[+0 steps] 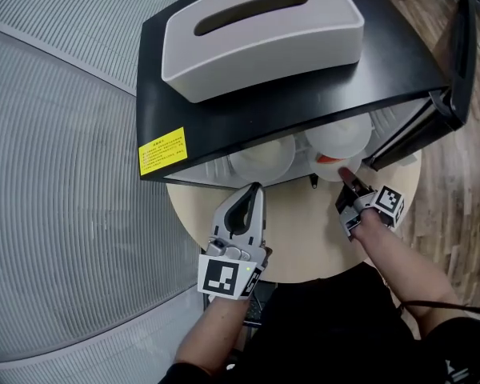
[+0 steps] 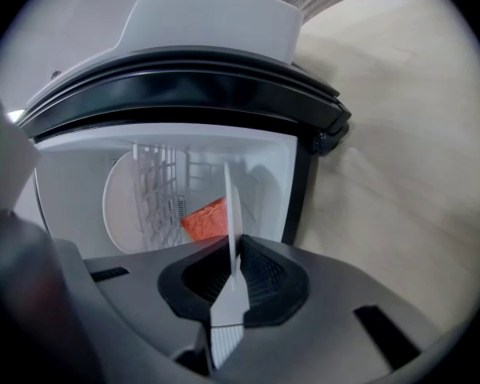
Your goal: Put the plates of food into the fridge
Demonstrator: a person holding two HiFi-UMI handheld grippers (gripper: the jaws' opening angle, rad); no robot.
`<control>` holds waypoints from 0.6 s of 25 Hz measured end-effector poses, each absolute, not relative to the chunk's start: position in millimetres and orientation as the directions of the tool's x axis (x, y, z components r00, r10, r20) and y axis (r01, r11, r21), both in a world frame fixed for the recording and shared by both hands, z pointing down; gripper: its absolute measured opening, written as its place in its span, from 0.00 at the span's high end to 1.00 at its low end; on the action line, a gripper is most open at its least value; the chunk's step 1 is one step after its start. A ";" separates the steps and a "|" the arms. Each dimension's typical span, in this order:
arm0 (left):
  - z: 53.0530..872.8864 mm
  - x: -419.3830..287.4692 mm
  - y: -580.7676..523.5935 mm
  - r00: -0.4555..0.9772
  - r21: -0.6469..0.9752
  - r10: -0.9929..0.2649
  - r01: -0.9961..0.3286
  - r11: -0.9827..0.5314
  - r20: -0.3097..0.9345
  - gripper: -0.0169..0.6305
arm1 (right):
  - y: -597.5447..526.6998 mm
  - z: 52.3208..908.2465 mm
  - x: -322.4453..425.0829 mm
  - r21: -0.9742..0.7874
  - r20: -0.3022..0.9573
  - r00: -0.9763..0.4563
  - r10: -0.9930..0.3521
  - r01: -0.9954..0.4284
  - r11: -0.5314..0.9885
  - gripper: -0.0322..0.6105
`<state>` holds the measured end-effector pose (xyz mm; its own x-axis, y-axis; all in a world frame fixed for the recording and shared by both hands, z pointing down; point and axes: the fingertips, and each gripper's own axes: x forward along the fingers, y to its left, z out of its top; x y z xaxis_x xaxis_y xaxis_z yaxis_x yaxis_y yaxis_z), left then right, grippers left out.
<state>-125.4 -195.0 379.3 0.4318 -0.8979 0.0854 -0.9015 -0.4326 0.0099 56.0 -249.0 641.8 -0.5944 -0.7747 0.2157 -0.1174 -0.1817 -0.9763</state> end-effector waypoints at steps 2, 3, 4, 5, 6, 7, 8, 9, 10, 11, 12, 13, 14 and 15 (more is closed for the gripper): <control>379.9 -126.3 -199.8 0.431 0.012 -0.898 -0.902 -0.431 0.086 0.97 | -254.7 644.8 55.9 -0.974 0.226 -0.588 -0.776 -0.124 -0.190 0.91; 380.4 -127.3 -202.1 0.428 0.013 -0.899 -0.903 -0.429 0.087 0.97 | -257.4 645.6 55.1 -0.974 0.227 -0.586 -0.778 -0.123 -0.192 0.91; 381.1 -128.4 -204.1 0.425 0.015 -0.901 -0.905 -0.426 0.088 0.97 | -260.1 646.1 54.1 -0.973 0.228 -0.585 -0.778 -0.122 -0.194 0.91; 382.2 -129.6 -206.1 0.422 0.017 -0.902 -0.906 -0.422 0.090 0.97 | -262.6 647.0 52.9 -0.973 0.231 -0.584 -0.778 -0.122 -0.197 0.91; 383.7 -130.7 -208.1 0.418 0.019 -0.904 -0.908 -0.418 0.091 0.97 | -265.2 648.0 51.7 -0.972 0.234 -0.584 -0.777 -0.123 -0.200 0.91; 385.5 -132.0 -210.1 0.414 0.021 -0.906 -0.910 -0.414 0.094 0.97 | -268.1 648.8 50.5 -0.971 0.236 -0.584 -0.776 -0.122 -0.204 0.91; 387.6 -133.4 -212.0 0.409 0.023 -0.907 -0.912 -0.409 0.097 0.97 | -271.0 649.6 49.3 -0.971 0.237 -0.584 -0.776 -0.120 -0.206 0.91; 389.7 -135.0 -213.6 0.405 0.025 -0.909 -0.914 -0.404 0.101 0.97 | -273.8 650.2 48.2 -0.971 0.238 -0.583 -0.777 -0.118 -0.209 0.91; 391.7 -136.7 -214.8 0.401 0.028 -0.910 -0.916 -0.400 0.106 0.97 | -276.3 650.9 47.1 -0.971 0.238 -0.583 -0.777 -0.117 -0.210 0.91; 393.4 -138.6 -215.6 0.397 0.030 -0.911 -0.918 -0.396 0.110 0.97 | -278.5 651.6 46.0 -0.970 0.239 -0.582 -0.777 -0.117 -0.211 0.91; 394.6 -140.6 -216.1 0.393 0.031 -0.912 -0.919 -0.393 0.113 0.97 | -280.6 652.3 44.9 -0.970 0.242 -0.581 -0.777 -0.118 -0.214 0.91; 395.5 -142.7 -216.6 0.390 0.033 -0.914 -0.921 -0.389 0.115 0.97 | -282.6 653.1 44.2 -0.968 0.247 -0.578 -0.778 -0.121 -0.218 0.91; 396.0 -144.6 -217.3 0.386 0.034 -0.915 -0.922 -0.385 0.116 0.97 | -284.8 653.6 43.7 -0.967 0.252 -0.574 -0.779 -0.123 -0.223 0.91; 396.4 -146.3 -218.1 0.383 0.036 -0.916 -0.924 -0.381 0.117 0.97 | -287.3 653.8 43.3 -0.966 0.257 -0.570 -0.780 -0.123 -0.228 0.91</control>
